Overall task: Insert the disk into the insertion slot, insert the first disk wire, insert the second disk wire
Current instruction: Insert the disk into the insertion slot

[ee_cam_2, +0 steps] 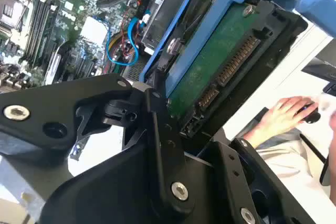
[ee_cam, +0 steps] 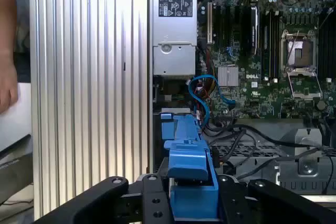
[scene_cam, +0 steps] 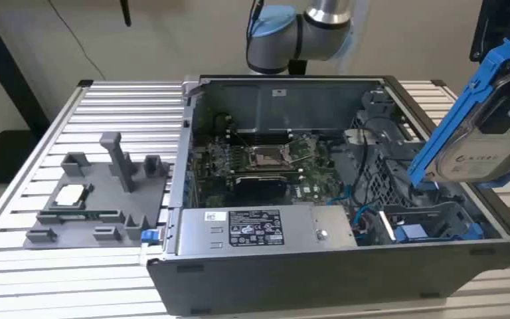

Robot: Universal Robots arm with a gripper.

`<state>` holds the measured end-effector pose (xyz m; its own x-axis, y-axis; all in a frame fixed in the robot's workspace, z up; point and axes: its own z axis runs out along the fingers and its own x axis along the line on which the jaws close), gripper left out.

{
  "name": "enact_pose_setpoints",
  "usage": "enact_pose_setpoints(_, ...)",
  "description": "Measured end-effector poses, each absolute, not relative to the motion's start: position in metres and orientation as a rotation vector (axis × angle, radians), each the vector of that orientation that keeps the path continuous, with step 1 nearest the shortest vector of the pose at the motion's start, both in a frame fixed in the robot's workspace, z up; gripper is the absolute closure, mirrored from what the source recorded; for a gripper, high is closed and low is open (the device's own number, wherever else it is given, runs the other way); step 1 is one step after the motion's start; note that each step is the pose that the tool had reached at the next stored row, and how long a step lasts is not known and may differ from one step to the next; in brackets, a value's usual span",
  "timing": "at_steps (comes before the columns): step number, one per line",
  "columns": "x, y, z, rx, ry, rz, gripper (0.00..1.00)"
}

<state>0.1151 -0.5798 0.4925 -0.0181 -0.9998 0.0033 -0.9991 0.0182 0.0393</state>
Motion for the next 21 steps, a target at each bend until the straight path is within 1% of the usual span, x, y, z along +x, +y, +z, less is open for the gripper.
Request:
enact_pose_setpoints(12,0.117,-0.5798,0.4922,2.18,-2.22,-0.04,0.67)
enact_pose_setpoints(21,0.1211,-0.58,0.4844,2.18,-2.22,-0.04,0.67)
